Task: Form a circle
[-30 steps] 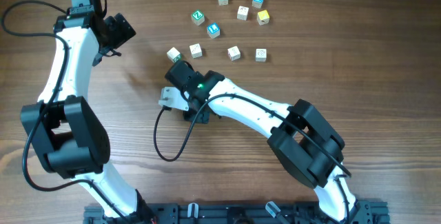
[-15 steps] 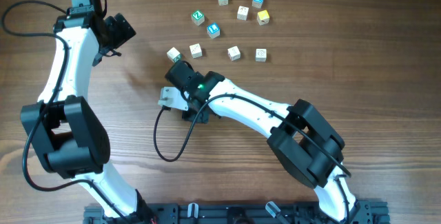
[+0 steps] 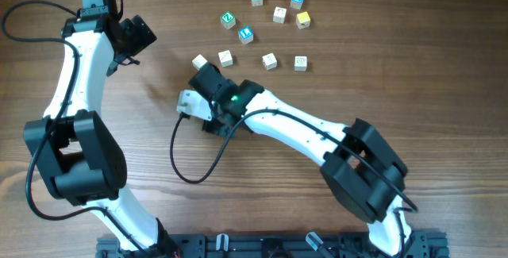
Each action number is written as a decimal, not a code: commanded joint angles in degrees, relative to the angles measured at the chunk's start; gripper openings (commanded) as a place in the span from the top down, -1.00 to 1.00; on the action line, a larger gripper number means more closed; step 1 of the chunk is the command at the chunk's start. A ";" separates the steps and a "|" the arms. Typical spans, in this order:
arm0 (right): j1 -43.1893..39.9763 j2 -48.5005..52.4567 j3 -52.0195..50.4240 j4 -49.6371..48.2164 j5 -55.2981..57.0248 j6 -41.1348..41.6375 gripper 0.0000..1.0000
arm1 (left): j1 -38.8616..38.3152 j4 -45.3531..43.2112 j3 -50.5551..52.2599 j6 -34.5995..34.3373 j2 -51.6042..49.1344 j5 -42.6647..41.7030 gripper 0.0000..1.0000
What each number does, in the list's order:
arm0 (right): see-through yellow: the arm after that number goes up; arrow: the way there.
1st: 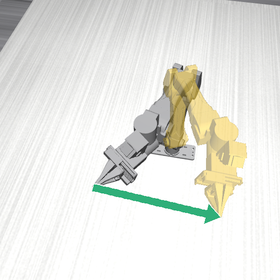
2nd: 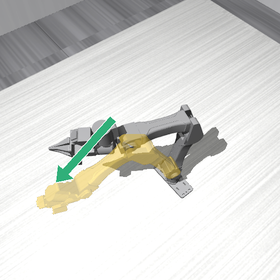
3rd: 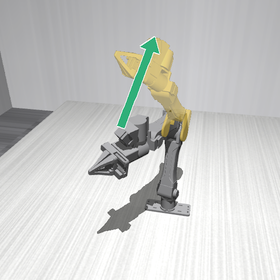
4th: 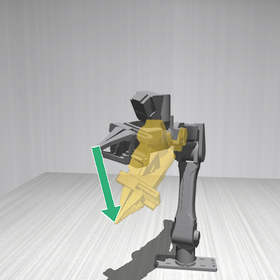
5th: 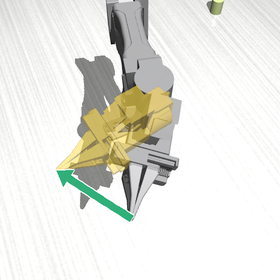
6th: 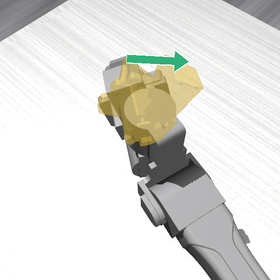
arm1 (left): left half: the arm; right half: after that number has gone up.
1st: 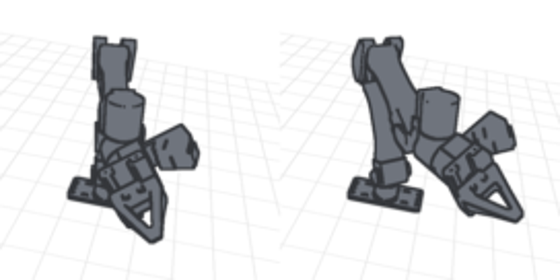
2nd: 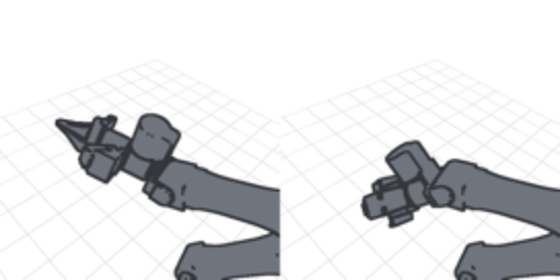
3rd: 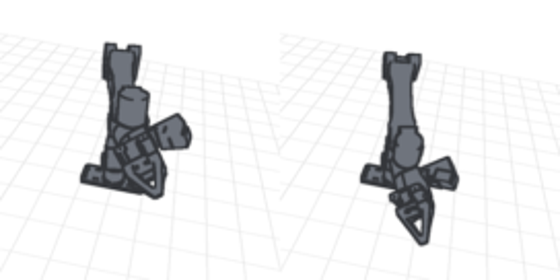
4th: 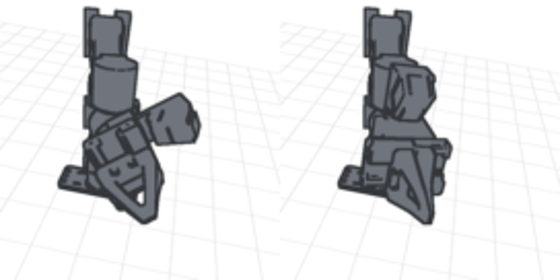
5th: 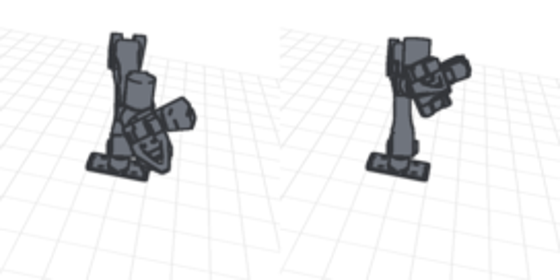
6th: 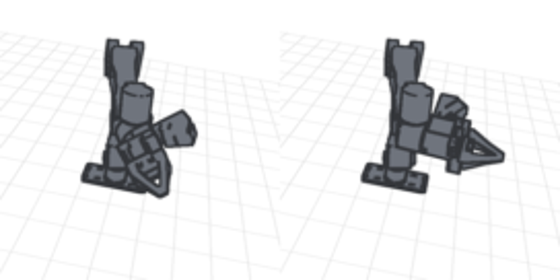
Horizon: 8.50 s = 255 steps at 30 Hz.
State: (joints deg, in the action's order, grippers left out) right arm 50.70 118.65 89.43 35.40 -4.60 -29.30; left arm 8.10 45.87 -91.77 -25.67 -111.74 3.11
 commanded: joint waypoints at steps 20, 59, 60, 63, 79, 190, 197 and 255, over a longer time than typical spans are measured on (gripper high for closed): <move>0.44 -7.45 -0.87 7.52 -20.74 10.32 0.91 | 0.07 -0.15 0.00 -0.50 0.04 -0.07 -1.00; 4.39 0.42 -4.70 8.22 -0.74 -0.55 0.91 | 0.07 -0.15 0.00 -0.50 0.04 -0.07 -1.00; 4.39 0.42 -4.70 8.48 -0.42 -0.55 0.91 | 0.07 -0.15 0.00 -0.50 0.04 -0.04 -1.00; 4.17 0.83 -4.72 9.09 1.66 -0.68 0.91 | 0.07 -0.15 0.00 -0.50 0.04 -0.07 -1.00; 3.96 2.01 -4.72 7.30 0.55 -0.74 0.91 | 0.07 -0.15 0.00 -0.48 0.04 -0.07 -1.00; -19.58 -7.50 -1.38 6.82 13.57 33.83 -1.00 | 0.07 -0.15 0.00 -0.50 0.04 -0.07 -1.00; -19.58 -7.50 -1.38 6.82 13.57 33.83 -0.99 | 0.07 -0.15 0.00 -0.48 0.04 -0.07 -1.00; -51.25 -7.50 -1.38 2.54 16.15 38.32 -0.99 | -29.00 13.46 26.60 3.76 16.92 -8.76 -0.32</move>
State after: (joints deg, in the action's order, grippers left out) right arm -0.64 111.74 87.79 38.04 11.00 8.16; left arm -17.98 64.01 -70.43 -20.18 -94.85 -7.07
